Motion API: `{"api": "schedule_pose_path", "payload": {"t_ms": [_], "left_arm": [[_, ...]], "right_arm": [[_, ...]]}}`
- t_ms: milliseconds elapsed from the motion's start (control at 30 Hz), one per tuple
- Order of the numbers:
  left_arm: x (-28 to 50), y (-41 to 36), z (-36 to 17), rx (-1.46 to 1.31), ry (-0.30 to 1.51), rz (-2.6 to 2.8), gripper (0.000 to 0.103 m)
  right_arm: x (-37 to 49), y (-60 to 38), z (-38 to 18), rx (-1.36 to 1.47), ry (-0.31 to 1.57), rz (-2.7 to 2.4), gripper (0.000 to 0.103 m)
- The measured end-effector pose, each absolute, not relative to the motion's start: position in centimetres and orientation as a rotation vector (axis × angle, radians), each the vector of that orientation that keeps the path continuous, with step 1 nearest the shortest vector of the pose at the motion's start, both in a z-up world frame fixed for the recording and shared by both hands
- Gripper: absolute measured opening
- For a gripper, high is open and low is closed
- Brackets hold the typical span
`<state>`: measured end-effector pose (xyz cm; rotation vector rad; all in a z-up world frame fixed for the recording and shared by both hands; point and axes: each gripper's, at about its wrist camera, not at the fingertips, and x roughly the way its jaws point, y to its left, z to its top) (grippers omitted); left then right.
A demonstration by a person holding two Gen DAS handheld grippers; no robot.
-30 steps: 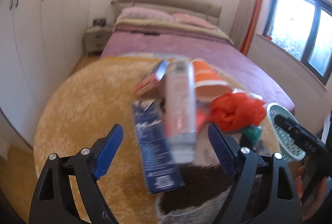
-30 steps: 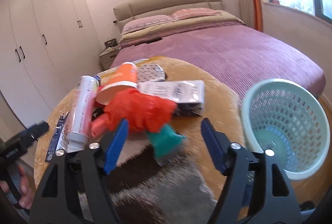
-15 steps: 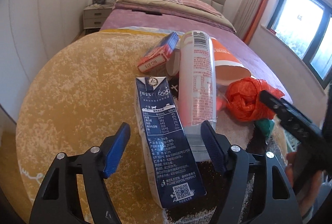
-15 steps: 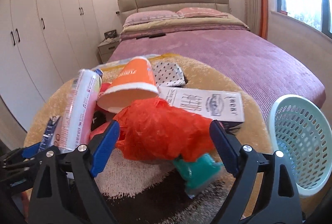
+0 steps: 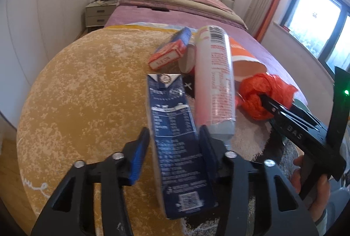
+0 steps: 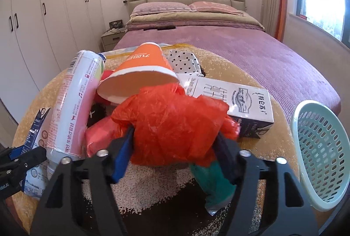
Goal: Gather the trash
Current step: 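Grasp the blue milk carton with left gripper while right gripper grasps red plastic bag, then carry the red bag and blue carton over the basket and open both grippers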
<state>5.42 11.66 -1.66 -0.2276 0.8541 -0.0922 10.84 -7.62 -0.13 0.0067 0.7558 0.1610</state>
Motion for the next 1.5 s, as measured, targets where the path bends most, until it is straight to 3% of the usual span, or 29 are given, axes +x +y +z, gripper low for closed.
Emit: {"api": "schedule_pose_path", "payload": {"t_ms": [100,200,1500], "left_arm": [[5.3,11.0,-1.6,-0.183,0.844,-0.067,0.033],[4.8,11.3,-0.9,-0.212,0.794,-0.030,0.033],[2.9,2.1,6.9,-0.109,0.553,-0.172,0.033]], "right_arm": [[10.5,-7.8,0.0,0.016,0.742,0.172,0.041],[10.3,-8.1,0.2,0.033,0.728,0.179,0.038],[4.0,-15.3,6.1,0.249,0.506,0.350,0.037]]}}
